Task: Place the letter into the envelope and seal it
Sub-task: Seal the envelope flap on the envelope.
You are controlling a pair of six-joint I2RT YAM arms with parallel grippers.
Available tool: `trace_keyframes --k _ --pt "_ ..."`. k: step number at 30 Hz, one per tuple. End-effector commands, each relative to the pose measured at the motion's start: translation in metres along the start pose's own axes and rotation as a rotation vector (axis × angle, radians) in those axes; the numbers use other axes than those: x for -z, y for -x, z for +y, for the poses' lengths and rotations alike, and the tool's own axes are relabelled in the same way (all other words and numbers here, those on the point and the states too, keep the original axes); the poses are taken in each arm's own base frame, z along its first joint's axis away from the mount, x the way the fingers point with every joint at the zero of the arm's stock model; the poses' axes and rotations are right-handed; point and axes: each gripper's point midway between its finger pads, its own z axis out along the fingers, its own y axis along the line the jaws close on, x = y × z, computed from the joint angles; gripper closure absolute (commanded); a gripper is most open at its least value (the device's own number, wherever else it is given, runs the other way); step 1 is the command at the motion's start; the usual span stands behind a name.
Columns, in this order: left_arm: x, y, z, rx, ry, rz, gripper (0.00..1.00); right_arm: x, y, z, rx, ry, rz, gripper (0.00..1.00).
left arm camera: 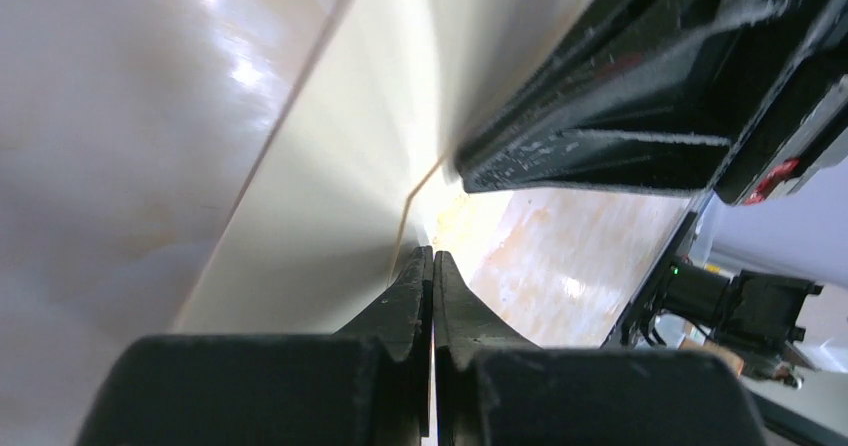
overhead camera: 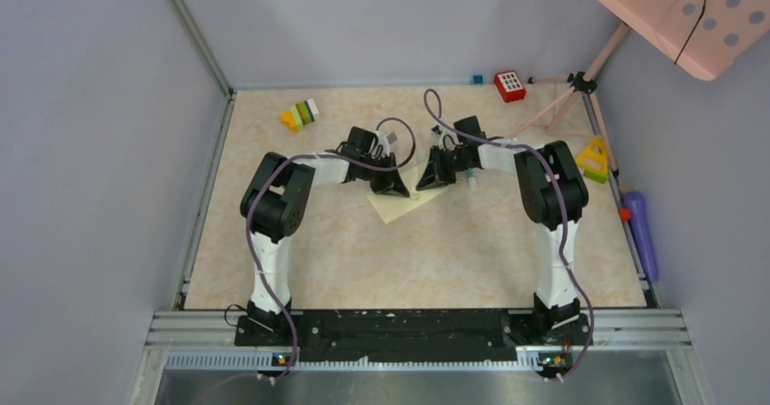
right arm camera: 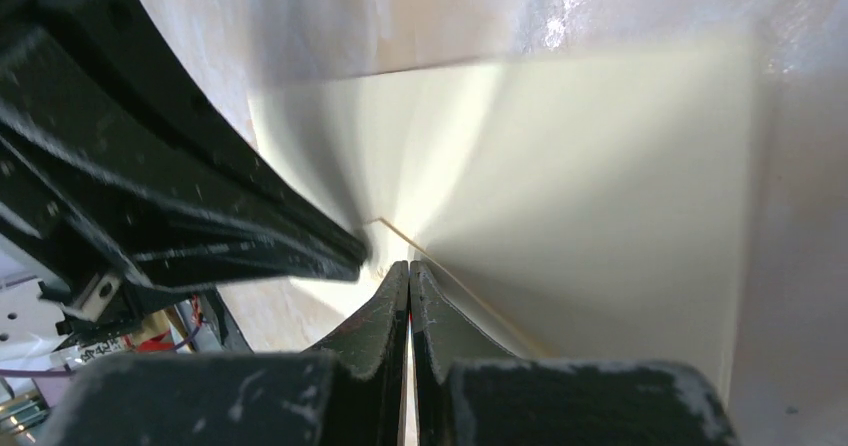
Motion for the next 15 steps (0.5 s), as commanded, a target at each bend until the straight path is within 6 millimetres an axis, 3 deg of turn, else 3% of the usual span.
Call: trace_keyframes --k 1,7,12,15 --pt "-0.004 0.022 0.016 0.012 0.015 -0.073 1.00 -0.014 -0.024 -0.052 -0.019 -0.188 0.055 1.00" --pt "-0.012 0.008 0.016 0.010 0.047 -0.021 1.00 -0.015 -0.023 -0.051 -0.014 -0.180 0.053 1.00" --pt "-0.014 0.001 0.020 -0.013 0.095 -0.005 1.00 -0.019 -0.022 -0.031 -0.017 -0.067 0.062 1.00" --pt "-0.016 -0.002 0.024 -0.011 0.121 0.003 1.00 -0.023 -0.019 -0.028 0.002 -0.083 0.051 1.00"
